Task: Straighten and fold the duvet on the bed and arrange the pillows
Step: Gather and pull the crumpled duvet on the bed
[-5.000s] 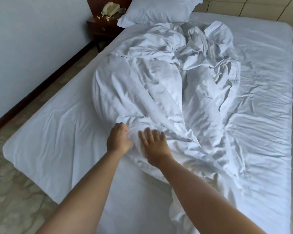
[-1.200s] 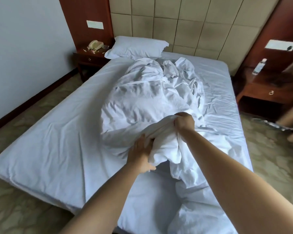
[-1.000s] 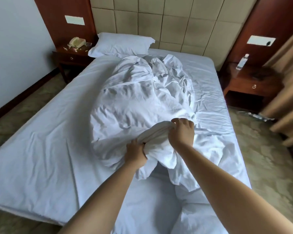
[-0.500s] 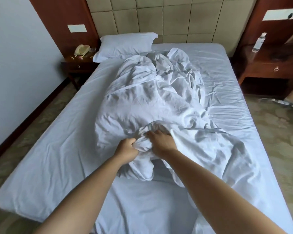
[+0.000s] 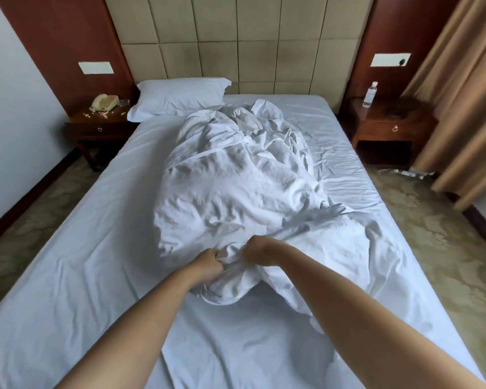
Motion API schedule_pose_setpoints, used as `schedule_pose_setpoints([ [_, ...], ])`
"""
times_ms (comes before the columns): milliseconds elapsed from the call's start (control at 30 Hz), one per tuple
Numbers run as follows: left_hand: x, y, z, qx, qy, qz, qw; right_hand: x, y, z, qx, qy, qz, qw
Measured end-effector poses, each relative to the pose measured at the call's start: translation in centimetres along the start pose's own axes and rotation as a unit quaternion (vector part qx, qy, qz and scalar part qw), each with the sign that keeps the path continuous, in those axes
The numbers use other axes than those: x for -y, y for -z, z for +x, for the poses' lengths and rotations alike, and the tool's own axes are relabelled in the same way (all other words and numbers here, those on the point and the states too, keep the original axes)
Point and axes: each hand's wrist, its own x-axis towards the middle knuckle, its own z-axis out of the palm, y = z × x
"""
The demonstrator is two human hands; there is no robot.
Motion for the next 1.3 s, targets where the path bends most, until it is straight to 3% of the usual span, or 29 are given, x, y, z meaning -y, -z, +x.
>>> schedule_pose_setpoints([
  [233, 6.8, 4.1, -10.1, -0.011, -0.088, 0.123, 0.988, 9.5, -7.4, -8.9, -0.079, -0.058, 0.019, 0.995],
  [467, 12.7, 7.7, -19.6, -0.03, -0.133, 0.242, 0.961, 17.3, -14.3, -17.3, -0.132, -0.063, 0.036, 0.989],
  [833, 15.8, 5.9, -29.3, -0.052, -0.172, 0.318, 0.931, 19.5, -20.6, -26.0, -0.172, -0.061, 0.057, 0.981],
  [1067, 17.2, 9.1, -37.0, -0.101, -0.182, 0.321, 0.924, 23.9, -20.8, -32.1, -0.238, -0.005, 0.032, 0.971],
  [1200, 18.3, 11.2, -39.2, -0.098, -0.2, 0.322, 0.92, 26.0, -21.5, -33.3, -0.267, -0.001, 0.024, 0.963],
  [1300, 20.2, 11.1, -39.0, -0.063, -0.206, 0.329, 0.919, 26.8, -23.1, -32.7, -0.241, -0.015, 0.007, 0.97],
])
